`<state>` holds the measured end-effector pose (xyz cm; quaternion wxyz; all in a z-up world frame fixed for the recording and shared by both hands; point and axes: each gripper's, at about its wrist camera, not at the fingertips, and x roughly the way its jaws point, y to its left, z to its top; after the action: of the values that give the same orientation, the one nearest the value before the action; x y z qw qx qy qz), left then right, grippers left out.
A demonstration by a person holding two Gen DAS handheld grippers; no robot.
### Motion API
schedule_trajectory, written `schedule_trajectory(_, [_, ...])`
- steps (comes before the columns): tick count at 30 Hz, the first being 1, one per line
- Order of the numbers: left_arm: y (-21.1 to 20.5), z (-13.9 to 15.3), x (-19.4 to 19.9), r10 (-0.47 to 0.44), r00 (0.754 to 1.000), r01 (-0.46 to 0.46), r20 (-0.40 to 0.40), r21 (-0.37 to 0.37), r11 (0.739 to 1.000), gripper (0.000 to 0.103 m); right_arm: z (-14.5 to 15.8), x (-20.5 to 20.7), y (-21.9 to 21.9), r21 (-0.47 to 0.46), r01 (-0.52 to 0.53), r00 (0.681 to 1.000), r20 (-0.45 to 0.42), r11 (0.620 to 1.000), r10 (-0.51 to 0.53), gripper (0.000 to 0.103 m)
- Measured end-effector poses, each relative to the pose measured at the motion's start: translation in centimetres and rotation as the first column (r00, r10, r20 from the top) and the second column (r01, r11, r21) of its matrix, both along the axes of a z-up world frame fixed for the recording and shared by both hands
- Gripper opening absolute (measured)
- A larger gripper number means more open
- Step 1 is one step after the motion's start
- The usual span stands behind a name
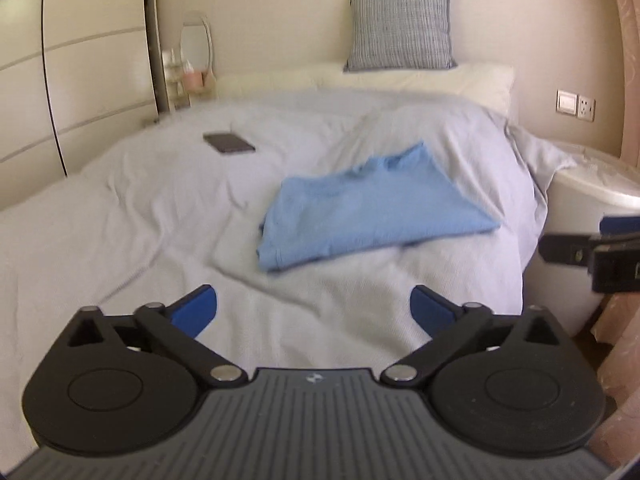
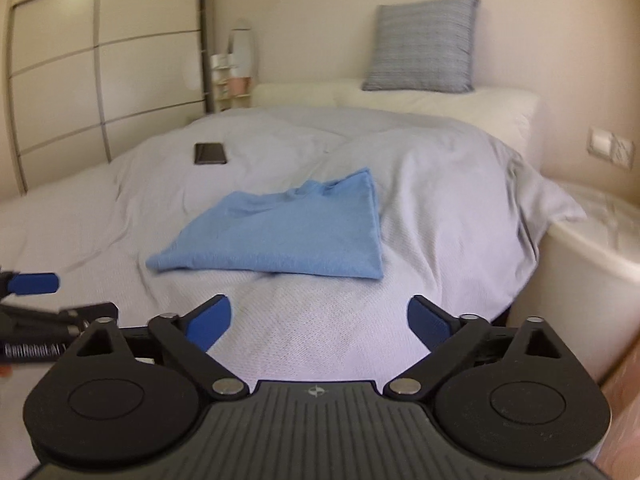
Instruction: Fold clothes
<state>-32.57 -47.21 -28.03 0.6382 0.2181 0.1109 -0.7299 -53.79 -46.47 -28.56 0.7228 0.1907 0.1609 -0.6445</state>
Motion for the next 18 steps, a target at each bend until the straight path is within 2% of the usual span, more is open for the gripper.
schedule_trajectory(5, [0.5,0.7,-0.1,0.021,1.0,-0.021,0.001,-0.012,1.0,0.102,0.8,-0.1,0.9,0.034,0.025,0.998,0.055,0.999,-0.027,0.099])
schedule_trajectory(18, [0.8,1.7,0.2,0.029,0.995,-0.027,-0.091,0.024,0.999,0.102,1.8,-0.3,1.9,0.056,0.028,0.998,0.06,0.998,-0.031,0.099])
